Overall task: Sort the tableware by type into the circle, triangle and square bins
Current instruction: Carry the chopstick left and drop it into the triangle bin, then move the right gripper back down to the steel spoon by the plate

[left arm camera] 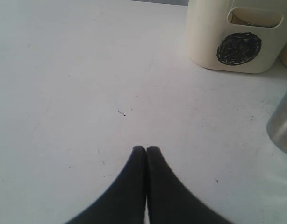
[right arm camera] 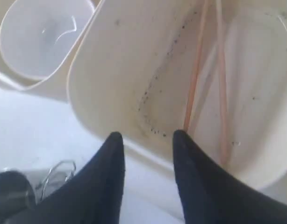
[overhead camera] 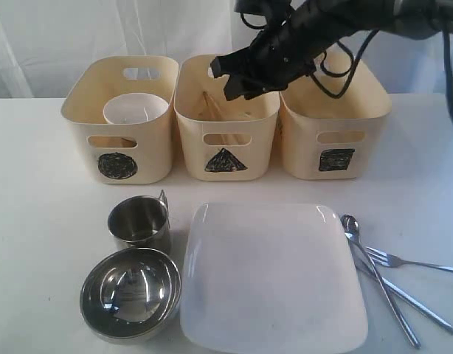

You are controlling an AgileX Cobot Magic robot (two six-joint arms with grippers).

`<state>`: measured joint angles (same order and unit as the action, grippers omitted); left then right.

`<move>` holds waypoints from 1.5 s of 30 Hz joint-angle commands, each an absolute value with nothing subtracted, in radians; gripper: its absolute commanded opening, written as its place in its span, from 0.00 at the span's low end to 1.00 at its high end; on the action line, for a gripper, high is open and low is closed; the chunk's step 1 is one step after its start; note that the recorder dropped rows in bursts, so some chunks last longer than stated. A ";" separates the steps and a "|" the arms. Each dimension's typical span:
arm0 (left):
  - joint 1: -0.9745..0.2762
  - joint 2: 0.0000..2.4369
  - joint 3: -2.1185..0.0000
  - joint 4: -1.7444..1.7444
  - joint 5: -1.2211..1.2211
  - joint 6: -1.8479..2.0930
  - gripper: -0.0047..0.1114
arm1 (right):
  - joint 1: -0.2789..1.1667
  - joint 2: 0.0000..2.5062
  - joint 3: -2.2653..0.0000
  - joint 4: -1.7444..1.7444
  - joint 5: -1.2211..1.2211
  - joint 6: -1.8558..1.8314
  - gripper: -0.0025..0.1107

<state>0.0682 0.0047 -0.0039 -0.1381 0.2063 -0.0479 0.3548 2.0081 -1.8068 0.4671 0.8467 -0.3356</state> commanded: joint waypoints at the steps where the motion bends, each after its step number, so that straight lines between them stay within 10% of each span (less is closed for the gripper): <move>1: 0.067 0.000 0.000 -0.141 0.203 -0.047 0.04 | 0.348 1.902 -1.814 0.348 1.080 -0.363 0.17; 4: 0.067 0.000 0.000 -0.141 0.203 -0.047 0.04 | 0.348 1.822 -1.783 0.277 1.190 -0.345 0.02; 24: 0.067 0.000 0.000 -0.141 0.203 -0.047 0.04 | 0.348 1.249 -0.908 -0.025 0.957 -0.195 0.02; 34: 0.067 0.000 0.000 -0.141 0.203 -0.047 0.04 | 0.348 1.372 -0.757 -0.133 0.691 -0.085 0.41; 45: 0.067 0.000 0.000 -0.141 0.203 -0.047 0.04 | 0.314 1.579 -0.767 -0.162 0.638 -0.029 0.41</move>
<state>0.0682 0.0047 -0.0039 -0.1381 0.2063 -0.0479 0.3389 1.5535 -0.7593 -0.1450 0.6451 -0.0667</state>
